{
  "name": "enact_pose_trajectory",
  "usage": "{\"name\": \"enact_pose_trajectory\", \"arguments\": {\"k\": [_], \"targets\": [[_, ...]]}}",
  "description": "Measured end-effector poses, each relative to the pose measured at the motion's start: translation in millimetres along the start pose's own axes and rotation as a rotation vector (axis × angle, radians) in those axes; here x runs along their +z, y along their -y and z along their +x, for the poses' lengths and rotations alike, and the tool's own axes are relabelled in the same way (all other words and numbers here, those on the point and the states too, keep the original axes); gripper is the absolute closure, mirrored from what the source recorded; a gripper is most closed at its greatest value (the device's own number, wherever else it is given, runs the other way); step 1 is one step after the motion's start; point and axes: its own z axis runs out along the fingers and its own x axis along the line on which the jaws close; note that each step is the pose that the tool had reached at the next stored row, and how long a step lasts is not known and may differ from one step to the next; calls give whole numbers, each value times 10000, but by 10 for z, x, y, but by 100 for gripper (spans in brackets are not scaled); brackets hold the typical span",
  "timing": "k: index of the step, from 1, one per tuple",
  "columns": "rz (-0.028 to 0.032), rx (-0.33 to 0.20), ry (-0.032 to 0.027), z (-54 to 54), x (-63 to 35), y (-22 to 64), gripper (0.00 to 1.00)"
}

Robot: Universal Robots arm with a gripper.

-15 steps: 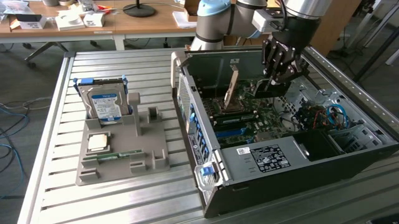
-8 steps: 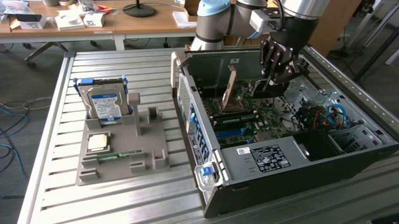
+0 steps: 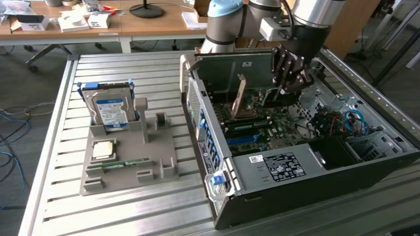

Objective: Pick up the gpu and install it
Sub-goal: 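Insert the gpu into the slot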

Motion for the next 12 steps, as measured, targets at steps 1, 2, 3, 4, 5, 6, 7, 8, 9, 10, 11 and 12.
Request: {"name": "enact_pose_trajectory", "arguments": {"k": [1, 2, 3, 4, 5, 6, 7, 8, 9, 10, 11, 12], "targets": [[0, 0, -1, 0, 16, -4, 74], [3, -1, -1, 1, 31, -17, 74], [16, -3, 0, 1, 46, -36, 74], [20, -3, -1, 2, 64, -50, 74], [25, -5, 0, 2, 81, -61, 74], [29, -7, 1, 2, 96, -67, 74], [30, -8, 2, 2, 104, -69, 74], [29, -9, -1, 2, 104, -69, 74], [29, -14, -3, 2, 105, -69, 74], [33, -34, 1, 2, 110, -69, 74], [38, -72, 3, 2, 116, -69, 74], [40, -109, 2, 3, 122, -68, 74]]}}
